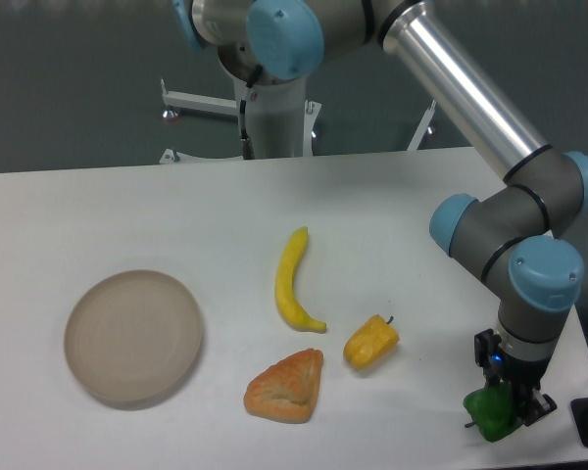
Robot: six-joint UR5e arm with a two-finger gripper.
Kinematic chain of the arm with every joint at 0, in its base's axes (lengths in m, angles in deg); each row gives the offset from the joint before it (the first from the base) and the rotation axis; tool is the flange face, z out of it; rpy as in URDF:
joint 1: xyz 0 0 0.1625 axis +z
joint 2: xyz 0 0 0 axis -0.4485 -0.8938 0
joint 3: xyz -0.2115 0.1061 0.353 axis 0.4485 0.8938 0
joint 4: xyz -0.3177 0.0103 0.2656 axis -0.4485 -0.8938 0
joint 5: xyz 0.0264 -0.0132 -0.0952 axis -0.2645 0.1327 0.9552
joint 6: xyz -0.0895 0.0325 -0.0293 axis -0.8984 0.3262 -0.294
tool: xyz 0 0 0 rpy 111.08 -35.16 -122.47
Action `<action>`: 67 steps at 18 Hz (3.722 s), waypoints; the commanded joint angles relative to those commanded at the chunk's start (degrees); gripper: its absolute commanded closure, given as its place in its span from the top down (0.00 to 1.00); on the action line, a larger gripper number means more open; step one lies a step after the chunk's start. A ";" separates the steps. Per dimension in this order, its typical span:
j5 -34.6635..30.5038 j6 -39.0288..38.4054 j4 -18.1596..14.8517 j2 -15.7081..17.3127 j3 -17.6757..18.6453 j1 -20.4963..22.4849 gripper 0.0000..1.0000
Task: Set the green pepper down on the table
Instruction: 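Lift the held green pepper and carry it toward the table's back edge, then lower the green pepper onto the table surface, then open the gripper and raise it away from the green pepper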
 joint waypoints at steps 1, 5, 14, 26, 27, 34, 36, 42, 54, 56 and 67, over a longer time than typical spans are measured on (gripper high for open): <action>0.00 0.00 0.00 0.17 0.26 -0.26 0.33; 0.09 -0.09 -0.87 1.93 1.75 -0.61 0.33; 0.53 -2.02 -1.84 14.22 16.94 -0.09 0.33; 0.79 4.38 -1.58 31.46 43.49 5.09 0.33; 0.79 6.22 -1.41 31.81 45.07 6.05 0.33; 4.47 11.87 0.35 32.70 51.24 12.30 0.33; 6.58 11.95 0.35 32.70 51.94 13.35 0.33; 8.08 10.99 0.35 32.61 53.09 13.88 0.33; 10.81 10.99 0.35 31.55 54.49 14.59 0.34; 11.25 10.90 0.35 31.47 54.49 14.59 0.34; 11.52 10.37 0.26 31.64 51.34 15.03 1.00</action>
